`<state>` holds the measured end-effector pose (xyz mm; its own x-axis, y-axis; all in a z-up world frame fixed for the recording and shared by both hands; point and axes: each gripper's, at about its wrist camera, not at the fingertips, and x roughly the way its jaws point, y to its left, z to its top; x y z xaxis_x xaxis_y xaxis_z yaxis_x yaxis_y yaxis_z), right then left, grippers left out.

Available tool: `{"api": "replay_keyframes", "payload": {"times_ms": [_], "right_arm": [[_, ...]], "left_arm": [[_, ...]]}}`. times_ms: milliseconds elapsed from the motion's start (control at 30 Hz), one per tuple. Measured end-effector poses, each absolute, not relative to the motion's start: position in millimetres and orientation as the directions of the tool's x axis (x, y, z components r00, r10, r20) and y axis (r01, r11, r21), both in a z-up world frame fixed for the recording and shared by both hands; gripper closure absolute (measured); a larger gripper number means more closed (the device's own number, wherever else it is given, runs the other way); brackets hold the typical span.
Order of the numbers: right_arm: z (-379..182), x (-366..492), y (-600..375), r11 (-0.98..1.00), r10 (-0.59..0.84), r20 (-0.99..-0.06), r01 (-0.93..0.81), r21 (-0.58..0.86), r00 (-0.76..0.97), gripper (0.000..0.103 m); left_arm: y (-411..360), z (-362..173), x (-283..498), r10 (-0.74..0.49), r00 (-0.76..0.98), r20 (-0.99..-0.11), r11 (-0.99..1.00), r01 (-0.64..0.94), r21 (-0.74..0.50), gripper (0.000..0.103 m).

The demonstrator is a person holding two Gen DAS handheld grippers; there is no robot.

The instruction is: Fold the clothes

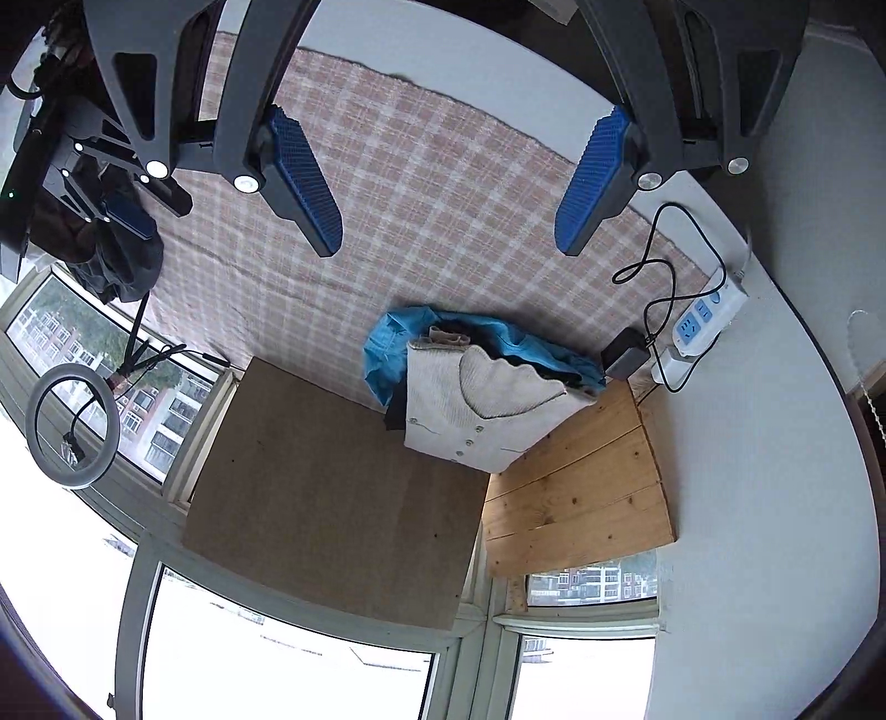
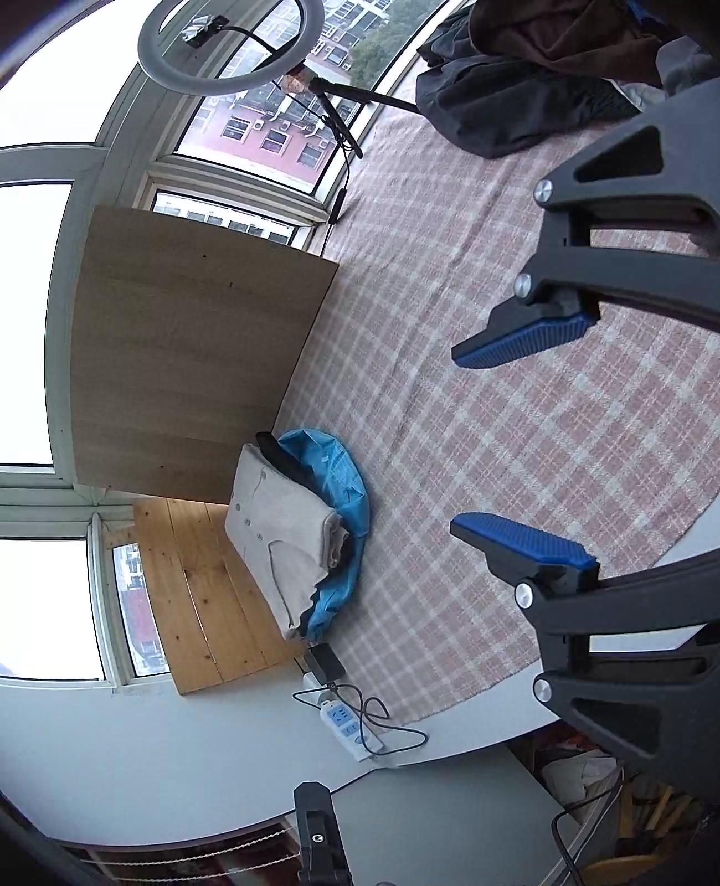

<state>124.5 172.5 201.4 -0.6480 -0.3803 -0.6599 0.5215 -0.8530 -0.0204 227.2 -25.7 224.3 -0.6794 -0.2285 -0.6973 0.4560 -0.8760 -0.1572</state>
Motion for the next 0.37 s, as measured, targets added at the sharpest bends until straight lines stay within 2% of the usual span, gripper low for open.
{"api": "replay_keyframes", "payload": {"times_ms": [367], "right_arm": [[202.0, 126.5, 169.8, -0.855, -0.376, -0.660, 0.517, -0.023, -0.651, 0.049]], "left_arm": [[-29.0, 225.9, 230.9, -0.254, -0.682, -0.686, -0.870, 0.471, -0.146, 0.026]]}}
